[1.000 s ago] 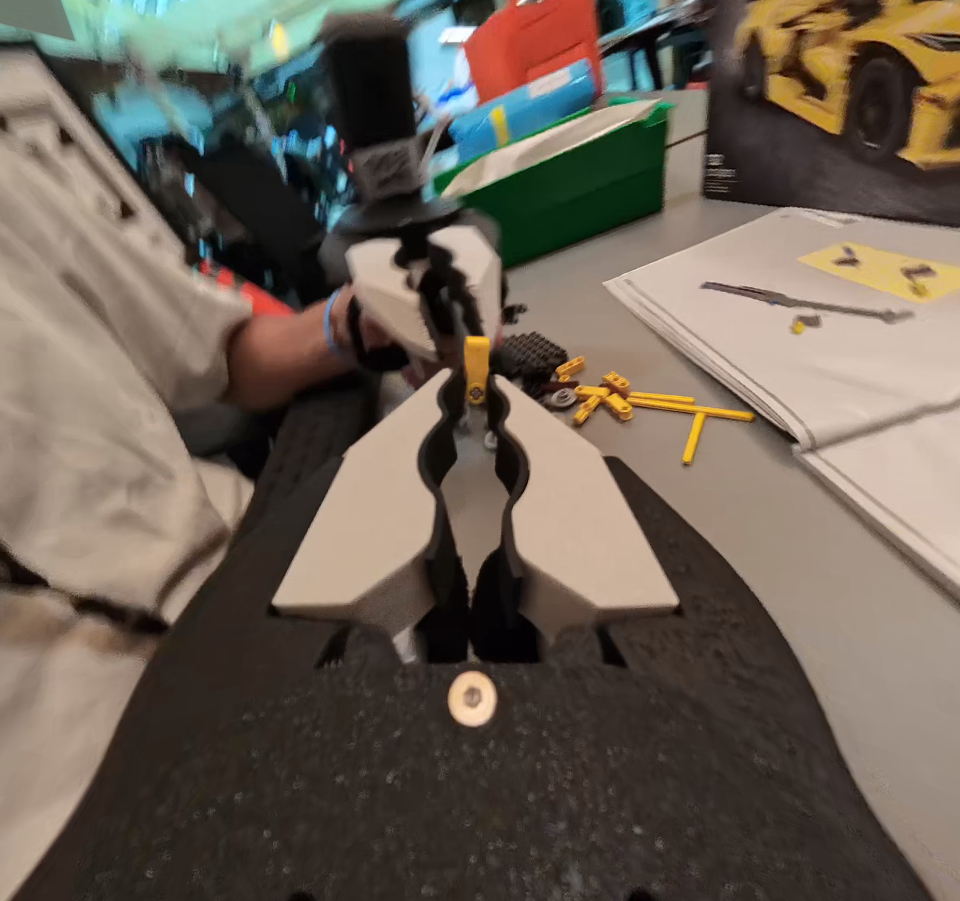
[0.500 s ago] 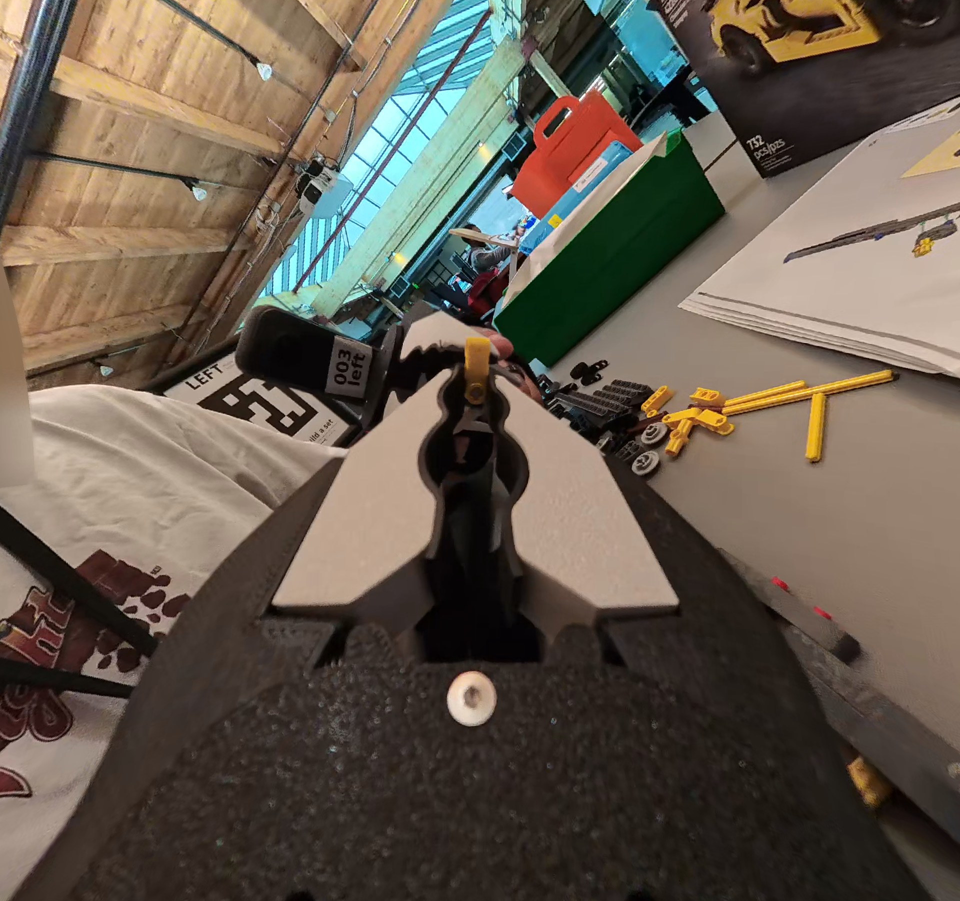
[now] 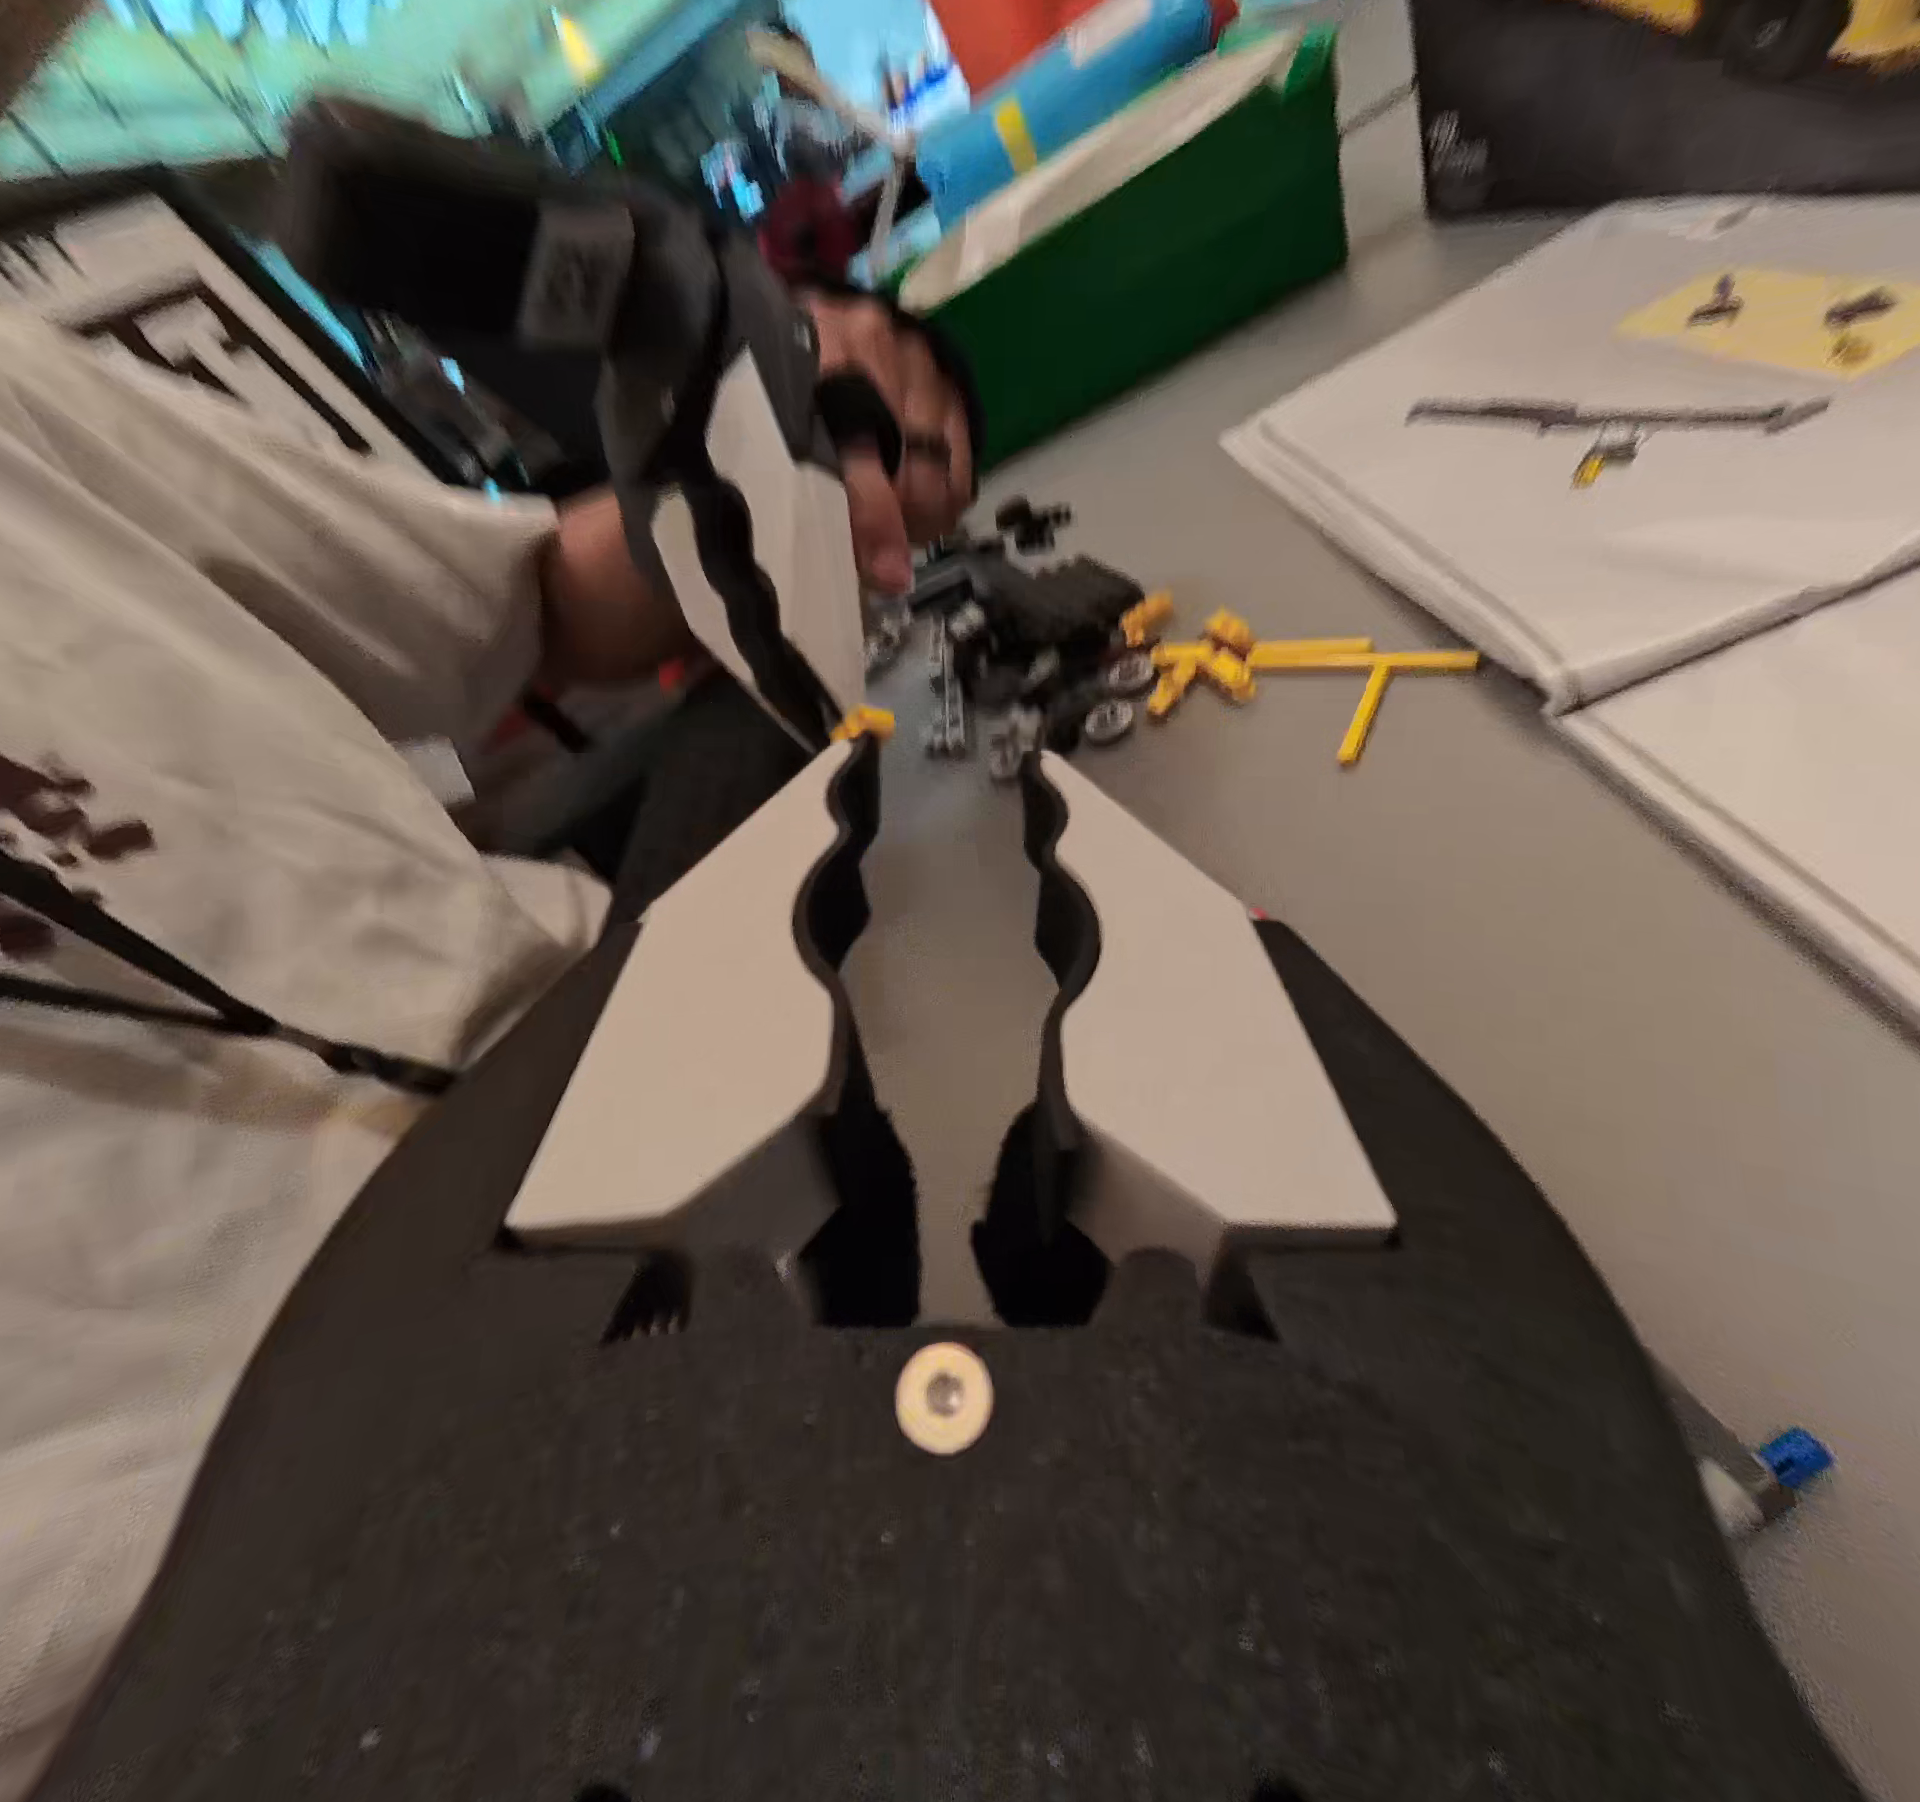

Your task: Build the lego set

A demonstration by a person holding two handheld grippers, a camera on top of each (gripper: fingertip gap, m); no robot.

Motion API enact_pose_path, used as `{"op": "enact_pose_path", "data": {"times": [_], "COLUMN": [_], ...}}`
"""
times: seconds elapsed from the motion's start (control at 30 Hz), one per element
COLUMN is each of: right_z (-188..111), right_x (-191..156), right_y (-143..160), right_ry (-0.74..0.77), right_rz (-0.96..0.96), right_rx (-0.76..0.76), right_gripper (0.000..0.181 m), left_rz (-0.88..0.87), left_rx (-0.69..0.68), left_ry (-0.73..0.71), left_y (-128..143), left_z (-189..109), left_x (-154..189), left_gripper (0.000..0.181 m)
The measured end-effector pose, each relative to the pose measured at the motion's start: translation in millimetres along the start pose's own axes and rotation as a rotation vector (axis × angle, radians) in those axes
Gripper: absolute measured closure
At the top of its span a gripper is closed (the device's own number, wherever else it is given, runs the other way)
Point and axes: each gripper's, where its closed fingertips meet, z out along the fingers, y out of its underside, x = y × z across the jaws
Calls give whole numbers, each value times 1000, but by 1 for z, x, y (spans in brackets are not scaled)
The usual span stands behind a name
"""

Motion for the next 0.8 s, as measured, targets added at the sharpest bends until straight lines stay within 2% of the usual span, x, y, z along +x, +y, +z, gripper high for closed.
{"op": "enact_pose_path", "data": {"times": [0.07,0.2,0.3,0.43,0.57,0.67,0.8], "right_z": [14,31,32,29,24,23,24], "right_x": [-1,-18,-23,-28,-23,-26,-33], "right_y": [25,45,57,52,43,29,35], "right_ry": [26,-57,-84,-95,-76,-86,-124], "right_rz": [-68,-119,-167,-224,-182,-205,-209], "right_rx": [-134,-224,-285,-244,-211,-135,-157], "right_gripper": [147,151,176,180,156,157,159], "left_rz": [65,213,265,271,248,249,265], "left_rx": [-68,-200,-241,-262,-234,-232,-246], "left_ry": [109,225,290,371,438,461,480], "left_y": [2,6,3,0,-7,-6,-6], "left_z": [6,17,20,16,12,12,13], "left_x": [11,19,22,24,27,26,26], "left_gripper": [175,175,176,176,176,176,176]}}
